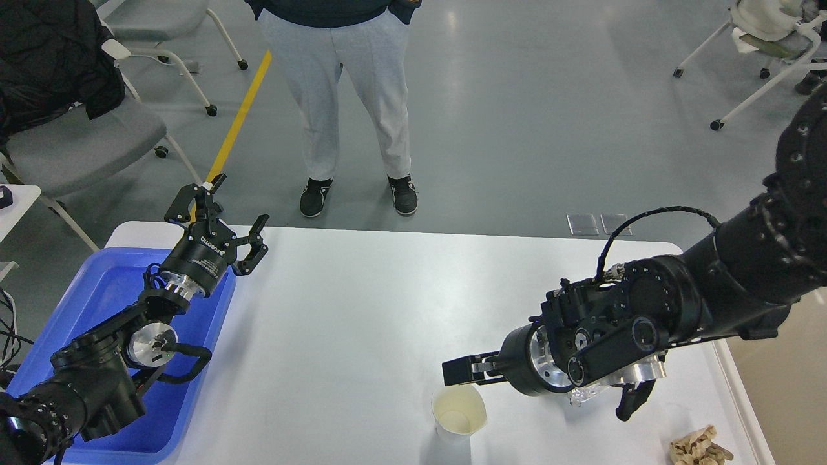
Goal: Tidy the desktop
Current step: 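Lower the right gripper down beside the white paper cup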
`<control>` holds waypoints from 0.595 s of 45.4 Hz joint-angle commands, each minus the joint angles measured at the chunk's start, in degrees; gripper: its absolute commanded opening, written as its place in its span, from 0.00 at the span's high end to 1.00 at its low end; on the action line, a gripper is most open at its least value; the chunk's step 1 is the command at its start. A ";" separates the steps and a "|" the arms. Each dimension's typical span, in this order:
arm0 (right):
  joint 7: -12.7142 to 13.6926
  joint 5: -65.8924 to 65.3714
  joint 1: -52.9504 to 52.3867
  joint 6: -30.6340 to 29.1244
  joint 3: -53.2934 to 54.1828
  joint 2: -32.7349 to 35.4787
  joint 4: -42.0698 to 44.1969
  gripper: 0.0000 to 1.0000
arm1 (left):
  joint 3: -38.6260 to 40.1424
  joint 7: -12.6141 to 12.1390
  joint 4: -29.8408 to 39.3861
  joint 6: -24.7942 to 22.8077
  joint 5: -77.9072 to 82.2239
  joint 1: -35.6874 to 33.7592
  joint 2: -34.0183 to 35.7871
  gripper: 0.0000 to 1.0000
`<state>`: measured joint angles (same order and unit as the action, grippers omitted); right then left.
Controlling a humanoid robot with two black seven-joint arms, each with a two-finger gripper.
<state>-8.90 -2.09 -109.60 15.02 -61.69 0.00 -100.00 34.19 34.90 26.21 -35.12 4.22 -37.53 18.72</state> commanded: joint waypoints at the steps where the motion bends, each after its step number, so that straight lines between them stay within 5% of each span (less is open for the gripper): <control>1: 0.02 1.03 0.00 -1.57 2.72 0.00 0.00 0.00 | 0.00 0.00 -0.02 -0.03 0.00 0.00 0.00 0.00; 27: 0.11 1.21 7.73 3.17 2.54 0.00 1.39 0.00 | 0.00 0.00 -0.02 -0.03 0.00 0.00 0.00 0.00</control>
<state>-8.80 -0.93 -104.75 16.35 -59.27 0.00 -99.75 34.19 34.90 26.21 -35.15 4.22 -37.53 18.72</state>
